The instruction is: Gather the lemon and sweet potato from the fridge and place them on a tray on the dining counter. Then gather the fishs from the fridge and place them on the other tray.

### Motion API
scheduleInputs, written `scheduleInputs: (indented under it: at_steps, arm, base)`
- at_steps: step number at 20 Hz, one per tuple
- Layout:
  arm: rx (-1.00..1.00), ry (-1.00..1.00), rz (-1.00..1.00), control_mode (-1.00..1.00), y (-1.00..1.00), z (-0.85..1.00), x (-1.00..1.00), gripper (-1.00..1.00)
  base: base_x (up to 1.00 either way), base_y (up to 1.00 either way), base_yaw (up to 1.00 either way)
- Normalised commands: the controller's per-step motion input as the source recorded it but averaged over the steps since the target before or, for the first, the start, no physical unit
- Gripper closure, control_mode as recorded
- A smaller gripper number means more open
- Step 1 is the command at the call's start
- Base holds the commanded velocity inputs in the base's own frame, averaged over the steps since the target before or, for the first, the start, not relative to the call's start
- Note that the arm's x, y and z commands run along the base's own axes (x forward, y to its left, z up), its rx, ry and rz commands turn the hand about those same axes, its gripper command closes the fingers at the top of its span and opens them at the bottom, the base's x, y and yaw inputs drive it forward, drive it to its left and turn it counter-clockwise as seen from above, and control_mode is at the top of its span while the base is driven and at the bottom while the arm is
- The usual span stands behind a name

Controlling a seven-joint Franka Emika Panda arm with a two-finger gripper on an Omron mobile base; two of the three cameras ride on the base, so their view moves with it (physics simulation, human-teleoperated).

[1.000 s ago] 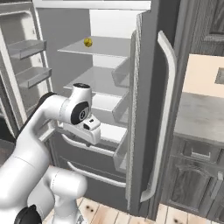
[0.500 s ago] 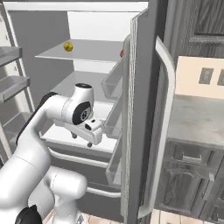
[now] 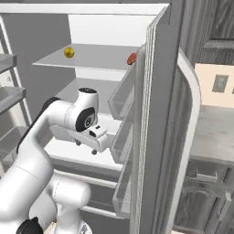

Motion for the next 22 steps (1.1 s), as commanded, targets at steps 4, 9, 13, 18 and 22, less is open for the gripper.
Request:
scheduleInputs:
  at_steps: [4,9,13,18,22]
  arm:
    - [0.0,0.0,0.0,1.0,0.0,0.0,0.0,-1.0]
    - [0.0,0.0,0.0,1.0,0.0,0.0,0.0,-1.0]
    - [0.0,0.0,0.0,1.0,0.0,0.0,0.0,-1.0]
    - [0.0,0.0,0.0,1.0,0.0,0.0,0.0,-1.0]
    - [-0.02,-0.08,-0.03,-1.0,-0.01,0.35,0.38,-1.0]
  base:
    - [0.49,0.36,0.0]
    - [0.59,0.05,0.0]
    - [0.67,0.0,-0.01]
    - [0.49,0.0,0.0]
    - [0.36,-0.01,-0.01]
